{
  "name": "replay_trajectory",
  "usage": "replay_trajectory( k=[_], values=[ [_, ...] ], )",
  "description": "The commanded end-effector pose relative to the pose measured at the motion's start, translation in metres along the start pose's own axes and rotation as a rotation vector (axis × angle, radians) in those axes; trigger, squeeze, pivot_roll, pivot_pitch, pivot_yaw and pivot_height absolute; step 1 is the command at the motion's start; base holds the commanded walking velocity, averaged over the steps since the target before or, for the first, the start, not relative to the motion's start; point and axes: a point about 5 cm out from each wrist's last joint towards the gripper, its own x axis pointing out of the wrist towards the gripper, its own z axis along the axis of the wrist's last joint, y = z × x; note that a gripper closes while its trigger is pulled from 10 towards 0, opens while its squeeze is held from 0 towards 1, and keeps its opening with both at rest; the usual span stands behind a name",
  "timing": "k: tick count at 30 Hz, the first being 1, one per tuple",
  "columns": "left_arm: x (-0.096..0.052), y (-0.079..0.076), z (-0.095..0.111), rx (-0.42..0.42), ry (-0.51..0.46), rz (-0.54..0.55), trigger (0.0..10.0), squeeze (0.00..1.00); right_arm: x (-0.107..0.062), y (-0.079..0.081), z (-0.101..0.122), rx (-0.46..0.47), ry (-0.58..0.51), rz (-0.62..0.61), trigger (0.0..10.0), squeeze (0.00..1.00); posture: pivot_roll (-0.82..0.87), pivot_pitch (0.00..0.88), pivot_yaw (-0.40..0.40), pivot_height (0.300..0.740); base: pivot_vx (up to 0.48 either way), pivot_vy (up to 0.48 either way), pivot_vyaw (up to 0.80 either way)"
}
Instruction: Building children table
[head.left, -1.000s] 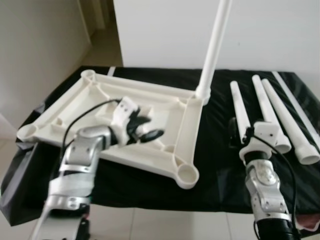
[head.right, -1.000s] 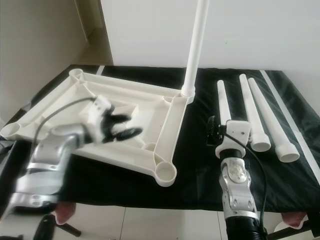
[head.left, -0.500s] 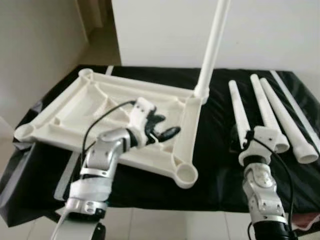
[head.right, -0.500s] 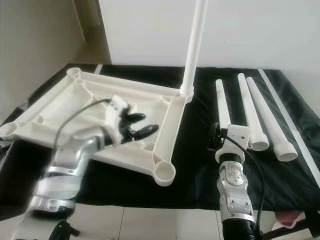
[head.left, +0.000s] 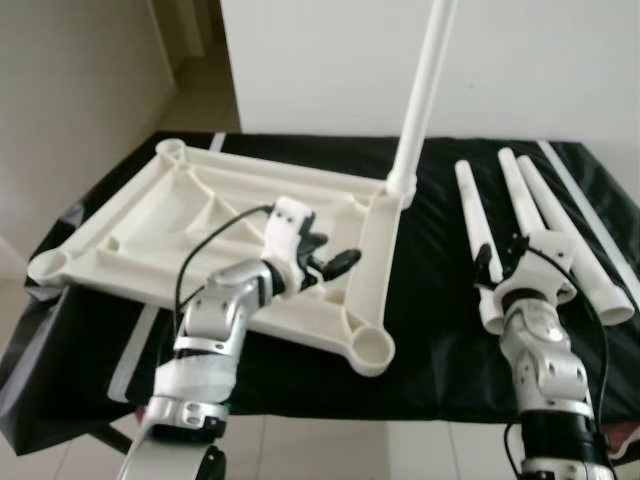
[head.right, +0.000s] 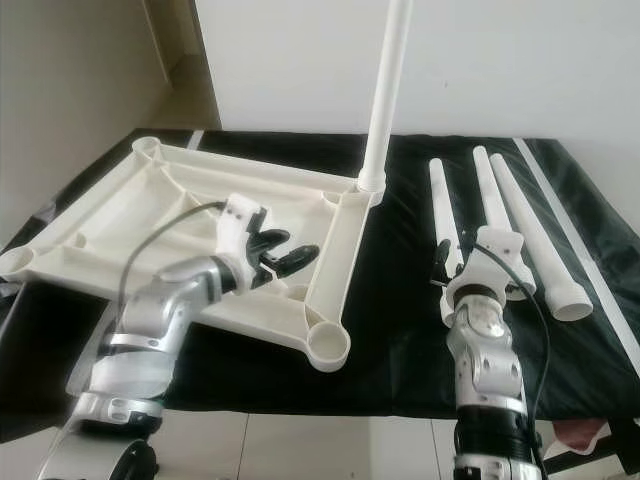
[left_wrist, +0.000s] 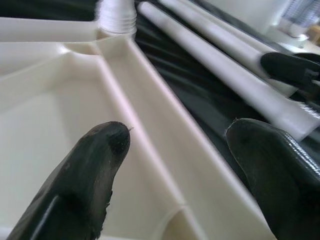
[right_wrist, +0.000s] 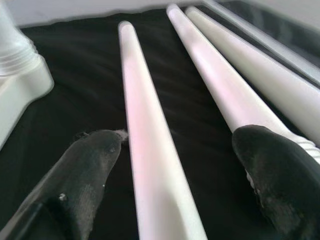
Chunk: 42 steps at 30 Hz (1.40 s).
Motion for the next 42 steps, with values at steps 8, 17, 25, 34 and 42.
replay_trajectory(
  k=[8,17,25,34,42],
  values=[
    [-0.005,-0.04,-0.004,0.111,0.002,-0.233,10.0,0.0,0.016,-0.008,0.006,0.0,0.111,-0.016,10.0,0.0,0.0,0.0,-0.03,0.74,0.0,0.0,0.0],
    [-0.033,-0.057,-0.013,0.311,0.014,-0.445,10.0,0.0,0.025,-0.003,0.016,-0.012,0.155,0.016,10.0,0.0,0.01,0.0,-0.043,0.74,0.0,0.0,0.0],
    [-0.045,-0.066,-0.02,0.301,0.1,-0.583,10.0,0.0,0.03,-0.002,0.019,-0.015,0.21,0.018,10.0,0.0,0.01,0.0,-0.043,0.74,0.0,0.0,0.0],
    [-0.044,-0.064,-0.024,0.348,0.152,-0.559,10.0,0.0,0.035,0.003,0.009,0.006,0.412,0.057,10.0,0.0,0.02,0.0,-0.038,0.74,0.0,0.0,0.0],
    [-0.046,-0.061,-0.026,0.367,0.17,-0.558,10.0,0.0,0.039,0.004,0.006,0.004,0.462,0.032,10.0,0.0,0.02,0.0,-0.04,0.74,0.0,0.0,0.0]
  ],
)
